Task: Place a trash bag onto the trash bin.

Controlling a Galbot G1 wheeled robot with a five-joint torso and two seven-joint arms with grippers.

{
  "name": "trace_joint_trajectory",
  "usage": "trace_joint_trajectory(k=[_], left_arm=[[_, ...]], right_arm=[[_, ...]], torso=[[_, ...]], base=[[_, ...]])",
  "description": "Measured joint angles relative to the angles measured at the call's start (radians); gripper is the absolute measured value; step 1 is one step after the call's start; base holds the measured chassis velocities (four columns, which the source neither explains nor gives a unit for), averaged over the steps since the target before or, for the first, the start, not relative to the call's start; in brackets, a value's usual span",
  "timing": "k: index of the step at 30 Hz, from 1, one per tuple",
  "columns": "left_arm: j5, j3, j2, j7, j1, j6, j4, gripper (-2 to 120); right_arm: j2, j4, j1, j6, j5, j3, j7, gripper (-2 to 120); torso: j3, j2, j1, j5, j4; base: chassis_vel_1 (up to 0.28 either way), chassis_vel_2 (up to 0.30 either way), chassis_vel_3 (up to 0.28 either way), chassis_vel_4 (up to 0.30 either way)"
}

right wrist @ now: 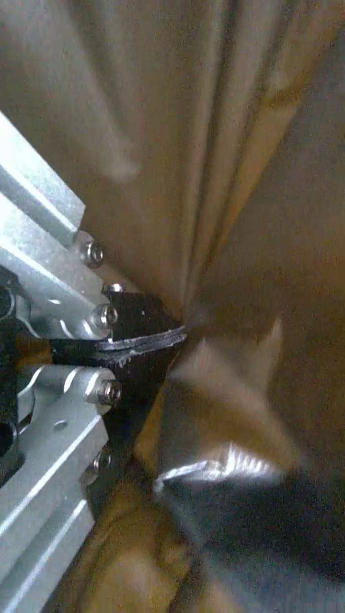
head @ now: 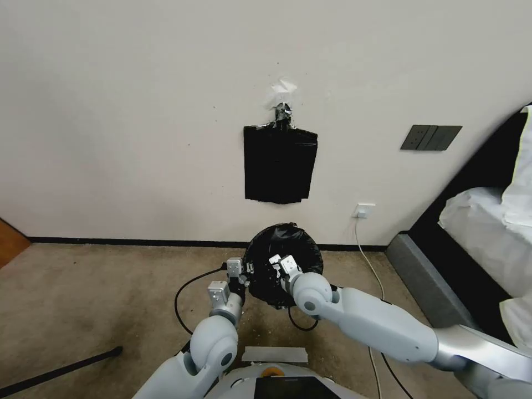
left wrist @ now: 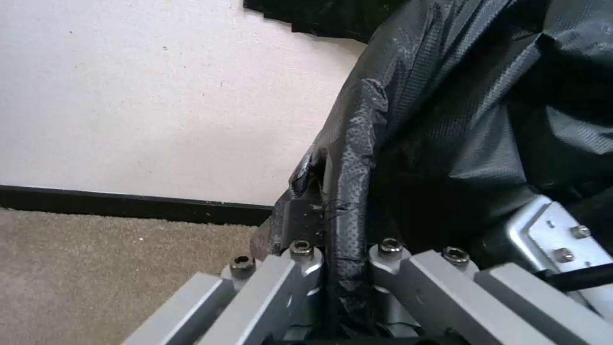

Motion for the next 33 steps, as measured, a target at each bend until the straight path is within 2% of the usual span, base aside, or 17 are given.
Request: trace_joint_trajectory(k=[17, 33], left_arm=[[-0.021, -0.003, 0.007, -0.004, 0.012, 0.006, -0.017, 1], [-0.024, -0.004, 0.001, -0.005, 0.021, 0.008, -0.021, 1]], right_arm=[[0.046, -0.102, 0.021, 0.001, -0.010, -0.019, 0.012, 0], [0.056, -0.128, 0.027, 0.001, -0.015, -0.018, 0.017, 0]], torso=[[0.000, 0.000, 0.000, 0.0000, 0.0000], [0.000, 0.000, 0.000, 0.0000, 0.0000]], base=[[0.000, 0.000, 0.000, 0.000], [0.000, 0.000, 0.000, 0.000]])
